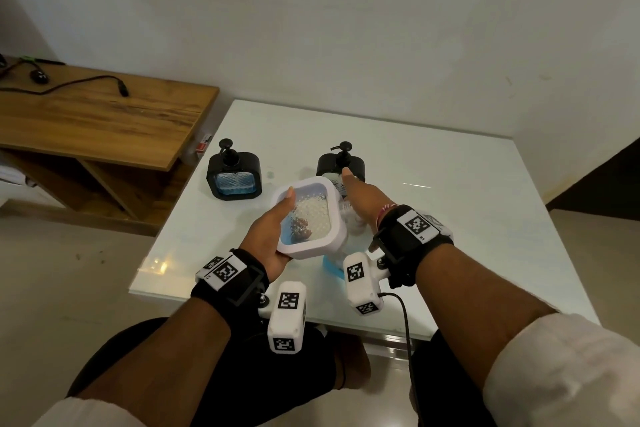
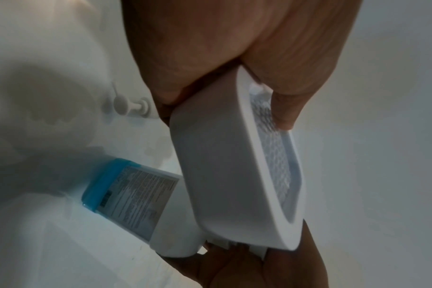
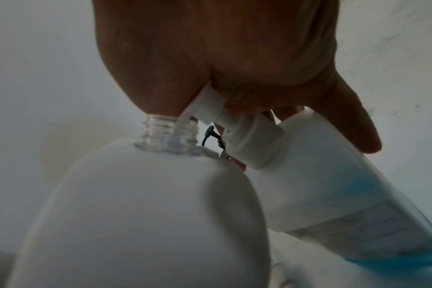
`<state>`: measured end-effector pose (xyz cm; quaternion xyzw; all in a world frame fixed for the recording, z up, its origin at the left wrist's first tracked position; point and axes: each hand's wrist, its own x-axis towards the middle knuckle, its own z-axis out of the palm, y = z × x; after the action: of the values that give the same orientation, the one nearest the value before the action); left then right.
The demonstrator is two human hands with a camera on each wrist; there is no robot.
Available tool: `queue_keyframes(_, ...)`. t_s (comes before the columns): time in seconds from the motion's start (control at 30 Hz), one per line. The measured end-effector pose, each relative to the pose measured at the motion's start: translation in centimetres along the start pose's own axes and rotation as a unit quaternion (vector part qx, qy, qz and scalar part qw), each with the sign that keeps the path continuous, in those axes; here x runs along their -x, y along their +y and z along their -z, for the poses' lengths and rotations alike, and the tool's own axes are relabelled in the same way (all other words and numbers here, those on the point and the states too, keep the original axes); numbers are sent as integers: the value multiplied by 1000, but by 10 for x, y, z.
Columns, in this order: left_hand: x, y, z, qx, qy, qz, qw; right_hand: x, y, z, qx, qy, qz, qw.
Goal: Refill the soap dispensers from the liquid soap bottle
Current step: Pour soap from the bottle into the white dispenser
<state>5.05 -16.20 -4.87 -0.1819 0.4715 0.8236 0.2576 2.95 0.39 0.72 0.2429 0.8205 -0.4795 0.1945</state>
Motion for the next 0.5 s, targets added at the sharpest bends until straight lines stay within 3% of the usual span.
queue_keyframes(0.2, 4, 7, 2, -17, -4, 10, 1000, 1, 2, -1, -30, -8, 3, 1000)
queue_keyframes(0.5, 4, 9, 9, -38, 14, 33, 999, -3, 5, -7, 25, 53, -9, 998)
